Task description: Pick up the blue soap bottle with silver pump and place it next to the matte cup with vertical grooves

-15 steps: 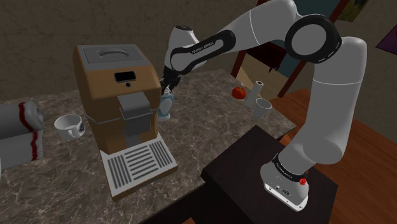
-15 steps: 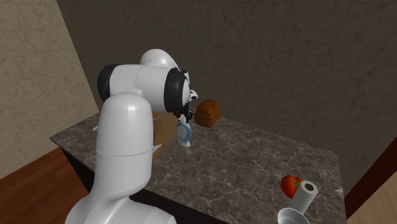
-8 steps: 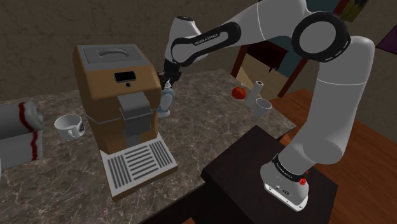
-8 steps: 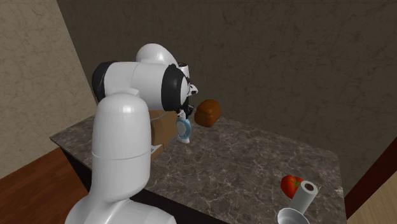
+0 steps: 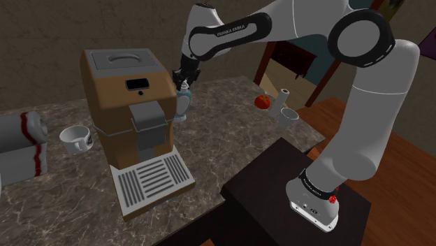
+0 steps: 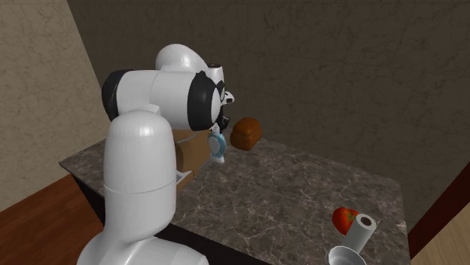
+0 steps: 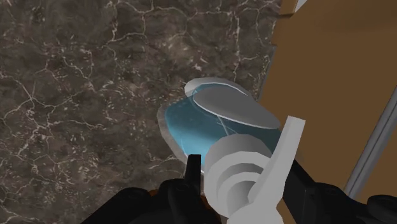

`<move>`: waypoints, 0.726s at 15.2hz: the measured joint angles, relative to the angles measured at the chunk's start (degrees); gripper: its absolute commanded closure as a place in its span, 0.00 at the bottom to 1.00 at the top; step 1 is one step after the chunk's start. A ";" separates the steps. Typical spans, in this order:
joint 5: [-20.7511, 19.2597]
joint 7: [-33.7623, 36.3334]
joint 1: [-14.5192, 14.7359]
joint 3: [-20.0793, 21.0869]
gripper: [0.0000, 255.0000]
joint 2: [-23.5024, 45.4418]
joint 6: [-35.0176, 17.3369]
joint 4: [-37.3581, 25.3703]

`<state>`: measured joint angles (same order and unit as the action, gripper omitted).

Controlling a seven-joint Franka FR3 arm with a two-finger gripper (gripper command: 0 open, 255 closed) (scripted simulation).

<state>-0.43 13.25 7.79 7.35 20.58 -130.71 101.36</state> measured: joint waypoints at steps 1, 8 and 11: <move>0.04 0.01 -0.01 0.02 1.00 -0.34 0.67 -0.33; 0.30 -0.06 -0.11 0.13 1.00 -2.34 5.18 -2.85; 0.41 -0.12 -0.18 0.15 1.00 -3.10 7.19 -4.11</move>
<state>-0.03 13.13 7.61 7.50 17.48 -123.52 97.25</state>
